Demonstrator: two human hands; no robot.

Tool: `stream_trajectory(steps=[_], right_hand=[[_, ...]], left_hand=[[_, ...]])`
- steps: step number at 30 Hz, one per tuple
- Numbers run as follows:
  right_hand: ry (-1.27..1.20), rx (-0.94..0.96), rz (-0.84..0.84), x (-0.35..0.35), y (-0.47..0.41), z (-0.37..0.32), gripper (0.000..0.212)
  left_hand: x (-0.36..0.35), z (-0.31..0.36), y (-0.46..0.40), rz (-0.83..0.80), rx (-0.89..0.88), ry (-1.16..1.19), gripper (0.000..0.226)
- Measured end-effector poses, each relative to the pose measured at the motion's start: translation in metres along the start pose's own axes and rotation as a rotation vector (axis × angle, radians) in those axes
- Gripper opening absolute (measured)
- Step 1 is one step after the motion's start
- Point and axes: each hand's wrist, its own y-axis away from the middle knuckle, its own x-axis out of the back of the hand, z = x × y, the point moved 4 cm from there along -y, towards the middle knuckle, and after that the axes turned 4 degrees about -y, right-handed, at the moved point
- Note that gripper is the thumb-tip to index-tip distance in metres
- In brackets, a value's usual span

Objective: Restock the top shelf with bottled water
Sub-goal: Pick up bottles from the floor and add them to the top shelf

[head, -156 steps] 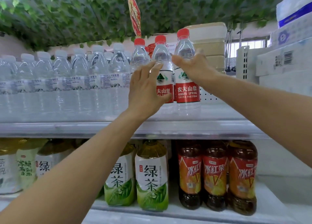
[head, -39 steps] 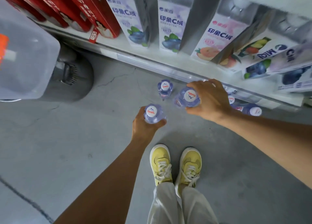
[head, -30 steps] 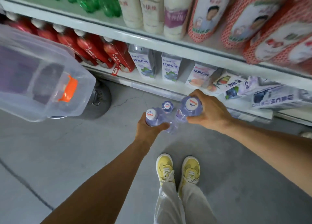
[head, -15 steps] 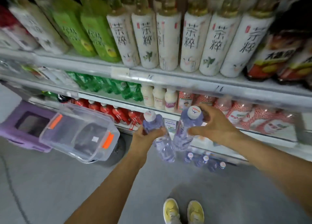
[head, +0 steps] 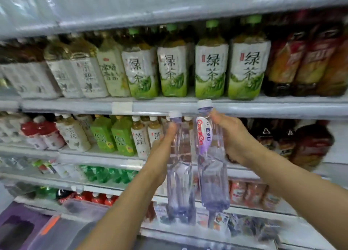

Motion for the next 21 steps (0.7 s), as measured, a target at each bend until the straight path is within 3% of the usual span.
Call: stream_trajectory(steps=[4, 11, 16, 21], right_hand=[[0.021, 0.068, 0.036, -0.001, 0.003, -0.055, 0.053], [-0.002, 0.203, 0.006, 0.015, 0.009, -0.152, 0.046], [0.111, 0.359, 0.051, 0.042, 0.013, -0.23, 0.047], [0.163, 0.578, 0.11, 0.069, 0.006, -0.326, 0.045]], left_hand=[[-0.037, 0.065, 0.008, -0.134, -0.104, -0.028, 0.073], [-0.097, 0.138, 0.018, -0.235, -0.182, -0.007, 0.056], [-0.143, 0.178, 0.007, -0.251, -0.254, 0.043, 0.058], [-0.193, 0.214, -0.007, -0.366, -0.315, 0.169, 0.066]])
